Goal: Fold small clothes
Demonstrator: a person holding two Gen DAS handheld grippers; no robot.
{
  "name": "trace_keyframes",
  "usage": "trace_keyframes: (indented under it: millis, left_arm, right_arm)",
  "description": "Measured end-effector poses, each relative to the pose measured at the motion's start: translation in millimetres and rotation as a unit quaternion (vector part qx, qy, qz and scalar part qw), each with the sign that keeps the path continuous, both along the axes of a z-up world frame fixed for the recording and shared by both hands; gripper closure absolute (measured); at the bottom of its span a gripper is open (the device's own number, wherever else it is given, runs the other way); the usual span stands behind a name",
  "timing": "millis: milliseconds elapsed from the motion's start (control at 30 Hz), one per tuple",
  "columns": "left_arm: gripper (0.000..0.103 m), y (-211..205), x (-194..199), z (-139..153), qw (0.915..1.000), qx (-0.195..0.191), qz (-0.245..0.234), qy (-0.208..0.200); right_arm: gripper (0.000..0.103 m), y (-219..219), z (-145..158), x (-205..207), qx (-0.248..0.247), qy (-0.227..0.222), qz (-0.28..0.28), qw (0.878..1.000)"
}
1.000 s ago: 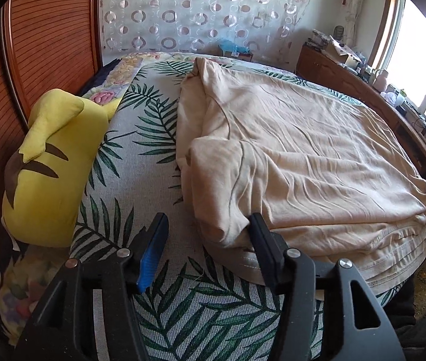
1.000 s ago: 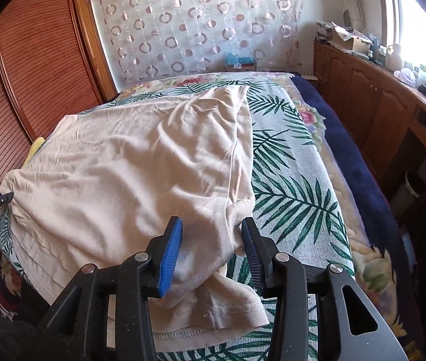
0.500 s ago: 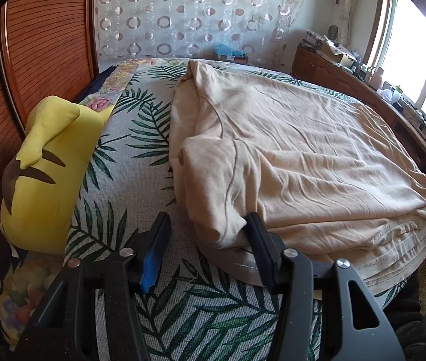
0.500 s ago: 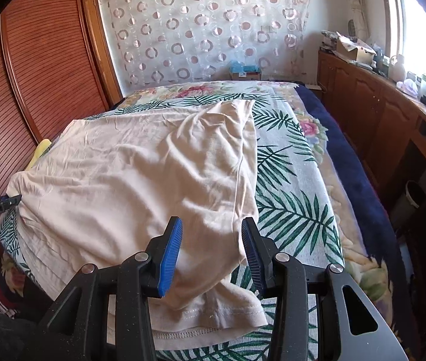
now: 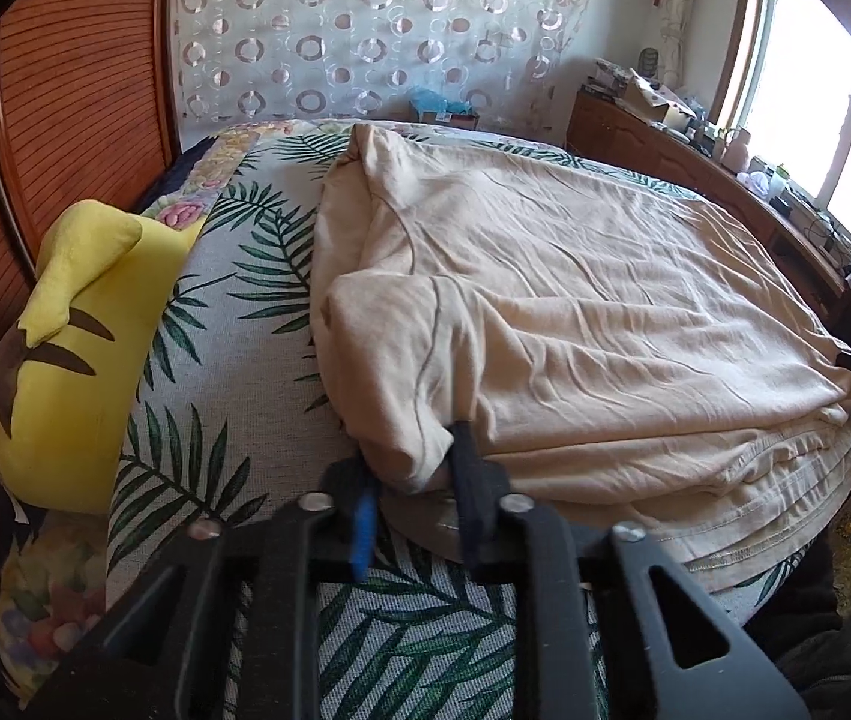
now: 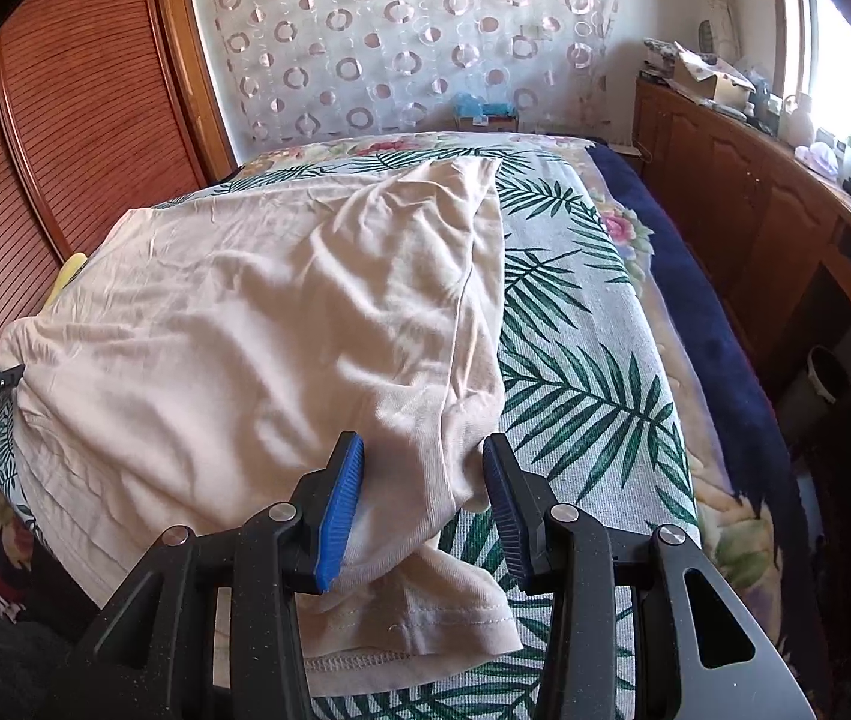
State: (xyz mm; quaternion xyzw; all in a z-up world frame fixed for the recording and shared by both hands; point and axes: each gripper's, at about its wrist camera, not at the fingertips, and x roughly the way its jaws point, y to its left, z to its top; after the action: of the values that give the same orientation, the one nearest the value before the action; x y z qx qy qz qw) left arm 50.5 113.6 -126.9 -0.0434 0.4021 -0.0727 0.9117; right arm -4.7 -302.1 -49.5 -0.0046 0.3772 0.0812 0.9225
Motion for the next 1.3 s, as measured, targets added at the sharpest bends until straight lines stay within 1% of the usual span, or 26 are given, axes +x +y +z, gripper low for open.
trace_keyframes:
  millis: [33,133,200,267,333,433,533,633,700,767,900,1000,1100,1200,1300]
  left_arm:
    - [0.091,-1,0,1,1.0000,-0.002,-0.001,-0.001]
    - [0.094,-5,-3,6,0.9999,-0.003,-0.001,-0.014]
    - [0.094,-9,-9,18,0.9991,-0.006,-0.001,-0.042]
    - [0.094,-18,-15,33,0.9972,0.000,-0.014,-0.074]
    - [0.094,-29,-16,47,0.9952,0.007,-0.029,-0.093]
    - [0.094,-48,-11,63,0.9921,0.007,-0.050,-0.115]
    - [0.094,-69,0,78,0.9889,0.000,-0.076,-0.128]
    - [0.095,-96,10,90,0.9844,-0.008,-0.107,-0.140]
    - [0.095,-116,16,97,0.9806,-0.012,-0.130,-0.146]
    - [0.095,-136,19,106,0.9763,-0.017,-0.156,-0.149]
    - [0.095,-173,21,131,0.9650,-0.031,-0.203,-0.163]
    - [0.095,-194,19,146,0.9576,-0.031,-0.227,-0.174]
    - [0.095,-214,14,156,0.9504,-0.027,-0.250,-0.183]
    - [0.095,-226,12,157,0.9484,-0.024,-0.262,-0.177]
    - [0.095,-231,15,151,0.9511,-0.023,-0.265,-0.157]
  right_arm:
    - [0.060,-1,-1,0,0.001,0.001,0.000,1.000]
    - [0.060,-2,-3,-1,0.005,0.004,-0.002,1.000]
    - [0.060,-4,-4,-2,0.009,0.004,-0.002,1.000]
    - [0.060,-5,-3,-4,0.013,0.001,-0.003,1.000]
    - [0.060,-7,-2,-5,0.013,-0.001,-0.004,1.000]
    - [0.060,-8,1,-7,0.014,-0.005,-0.005,1.000]
    - [0.060,-9,4,-9,0.018,-0.012,-0.006,1.000]
    - [0.060,-10,7,-11,0.019,-0.019,-0.004,1.000]
    - [0.060,-8,9,-10,0.011,-0.021,0.000,1.000]
    - [0.060,-4,15,-10,-0.004,-0.029,0.005,1.000]
    - [0.060,-4,28,-13,-0.011,-0.051,0.013,0.999]
    - [0.060,-10,33,-16,-0.008,-0.061,0.011,0.998]
    - [0.060,-15,34,-20,0.006,-0.072,0.006,0.997]
    - [0.060,-17,33,-24,0.022,-0.081,0.003,0.996]
    - [0.060,-16,25,-25,0.027,-0.078,0.007,0.997]
